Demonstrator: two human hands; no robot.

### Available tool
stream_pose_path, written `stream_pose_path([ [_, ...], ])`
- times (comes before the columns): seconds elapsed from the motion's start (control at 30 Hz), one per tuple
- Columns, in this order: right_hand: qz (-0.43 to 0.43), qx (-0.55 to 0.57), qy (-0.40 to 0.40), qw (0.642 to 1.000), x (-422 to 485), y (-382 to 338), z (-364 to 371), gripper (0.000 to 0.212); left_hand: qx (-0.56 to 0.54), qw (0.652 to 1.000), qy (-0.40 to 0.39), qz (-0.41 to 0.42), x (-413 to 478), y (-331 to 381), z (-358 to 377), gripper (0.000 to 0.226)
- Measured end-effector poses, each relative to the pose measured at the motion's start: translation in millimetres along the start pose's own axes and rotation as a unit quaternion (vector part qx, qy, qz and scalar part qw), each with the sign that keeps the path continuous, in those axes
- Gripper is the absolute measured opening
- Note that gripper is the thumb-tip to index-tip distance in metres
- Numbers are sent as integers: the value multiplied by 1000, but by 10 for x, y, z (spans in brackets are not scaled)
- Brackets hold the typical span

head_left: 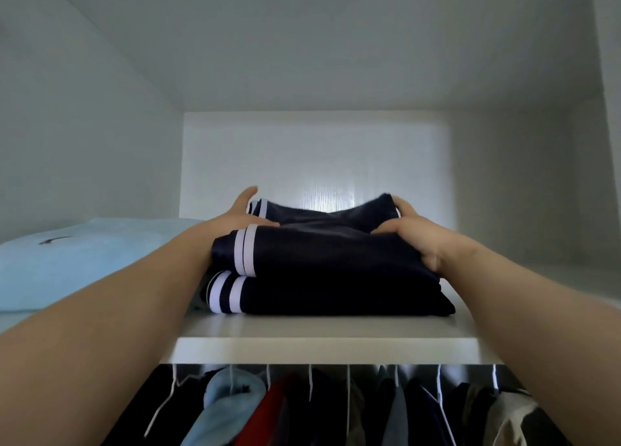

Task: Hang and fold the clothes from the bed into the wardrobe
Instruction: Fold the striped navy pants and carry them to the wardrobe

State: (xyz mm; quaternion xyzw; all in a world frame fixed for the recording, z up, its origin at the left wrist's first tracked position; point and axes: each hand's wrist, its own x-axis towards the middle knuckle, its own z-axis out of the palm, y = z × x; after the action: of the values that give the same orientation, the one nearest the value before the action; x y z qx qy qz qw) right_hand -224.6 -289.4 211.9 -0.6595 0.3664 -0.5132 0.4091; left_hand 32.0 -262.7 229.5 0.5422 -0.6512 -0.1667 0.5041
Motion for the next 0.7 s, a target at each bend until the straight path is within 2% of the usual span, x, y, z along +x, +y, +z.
stream_pose_path([
  [0.1,-123,4,15,992,-17,-54,66,74,-6,995,31,94,-39,22,-5,65],
  [0.2,-148,7,10,989,-38,-52,75,67,26,997,27,66,-35,25,-48,55],
  [0.27,-70,-48,-10,996,-62,-14,69,60,59,998,3,-18,-2,9,25,47],
  [0.3,-17,-127,-17,992,-80,8,59,51,72,995,13,-65,9,-40,105,37],
  [0.33,30,-220,-17,975,-93,23,52,41,109,992,21,-65,-45,-135,178,30],
  [0.37,56,-295,-12,954,-82,38,38,34,124,989,36,-72,-111,-210,222,34],
  [0.43,81,-316,5,945,-53,59,48,33,160,981,73,-85,-124,-282,314,44],
  [0.53,101,-282,48,953,-61,22,56,52,227,967,90,-71,-74,-228,349,51],
  [0.57,92,-266,69,957,-74,14,65,61,224,965,96,-95,-110,-176,293,51],
  [0.63,25,-268,118,956,-124,-13,96,67,117,974,57,-188,-192,19,179,38],
  [0.7,-65,-361,151,918,-195,-113,161,59,9,985,-7,-171,-263,278,-12,24],
])
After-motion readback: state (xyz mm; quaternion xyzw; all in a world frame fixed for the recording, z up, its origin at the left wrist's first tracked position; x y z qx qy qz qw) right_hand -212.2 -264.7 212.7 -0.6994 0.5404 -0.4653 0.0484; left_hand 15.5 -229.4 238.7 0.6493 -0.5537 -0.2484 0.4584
